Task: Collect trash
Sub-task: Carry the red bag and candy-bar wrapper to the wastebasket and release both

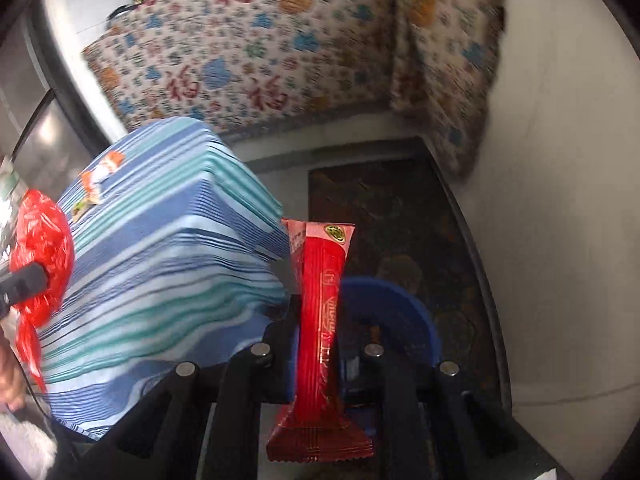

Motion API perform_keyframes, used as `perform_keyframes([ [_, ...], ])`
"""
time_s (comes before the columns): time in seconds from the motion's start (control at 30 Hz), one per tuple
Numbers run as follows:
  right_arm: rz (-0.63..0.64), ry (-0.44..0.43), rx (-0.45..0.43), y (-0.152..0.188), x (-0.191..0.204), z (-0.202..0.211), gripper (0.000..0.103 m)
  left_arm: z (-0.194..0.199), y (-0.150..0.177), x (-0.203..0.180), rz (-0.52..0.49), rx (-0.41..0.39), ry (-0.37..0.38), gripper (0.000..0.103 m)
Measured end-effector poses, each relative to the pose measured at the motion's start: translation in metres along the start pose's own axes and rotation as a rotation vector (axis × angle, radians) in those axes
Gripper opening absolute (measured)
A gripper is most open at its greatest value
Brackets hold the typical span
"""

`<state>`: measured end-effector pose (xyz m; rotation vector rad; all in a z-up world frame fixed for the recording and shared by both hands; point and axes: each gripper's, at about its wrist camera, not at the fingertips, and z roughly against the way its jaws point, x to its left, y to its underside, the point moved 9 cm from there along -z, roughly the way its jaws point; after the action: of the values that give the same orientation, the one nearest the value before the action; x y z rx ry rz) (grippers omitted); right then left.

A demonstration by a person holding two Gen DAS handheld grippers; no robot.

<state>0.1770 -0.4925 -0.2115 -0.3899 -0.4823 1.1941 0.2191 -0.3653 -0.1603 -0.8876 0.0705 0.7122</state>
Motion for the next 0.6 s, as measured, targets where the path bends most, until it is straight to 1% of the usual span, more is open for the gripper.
perform_keyframes([
  [0.1, -0.034, 0.007, 0.029, 0.009, -0.024, -0.009, 0.014, -0.049, 0.009, -0.012, 0.014, 0.05, 0.015, 0.032],
  [0.17, -0.062, -0.012, 0.048, 0.011, -0.034, -0.015, 0.014, -0.08, 0.014, -0.015, 0.032, 0.079, 0.022, 0.032],
  [0.33, -0.123, -0.029, 0.082, 0.023, -0.059, -0.033, 0.015, -0.124, 0.018, -0.02, 0.044, 0.097, 0.023, 0.033],
  [0.4, -0.13, -0.047, 0.089, 0.027, -0.064, -0.038, 0.017, -0.139, 0.019, -0.02, 0.047, 0.098, 0.019, 0.035],
  [0.43, -0.136, -0.047, 0.089, 0.027, -0.065, -0.04, 0.017, -0.144, 0.02, -0.019, 0.045, 0.097, 0.006, 0.041],
  [0.47, -0.14, -0.048, 0.091, 0.028, -0.066, -0.043, 0.018, -0.148, 0.021, -0.017, 0.045, 0.099, 0.0, 0.056],
  [0.53, -0.149, -0.034, 0.09, 0.029, -0.071, -0.046, 0.038, -0.156, 0.023, -0.015, 0.053, 0.096, 0.001, 0.073],
  [0.6, -0.157, -0.037, 0.086, 0.03, -0.074, -0.044, 0.044, -0.158, 0.024, -0.012, 0.061, 0.093, -0.005, 0.075],
])
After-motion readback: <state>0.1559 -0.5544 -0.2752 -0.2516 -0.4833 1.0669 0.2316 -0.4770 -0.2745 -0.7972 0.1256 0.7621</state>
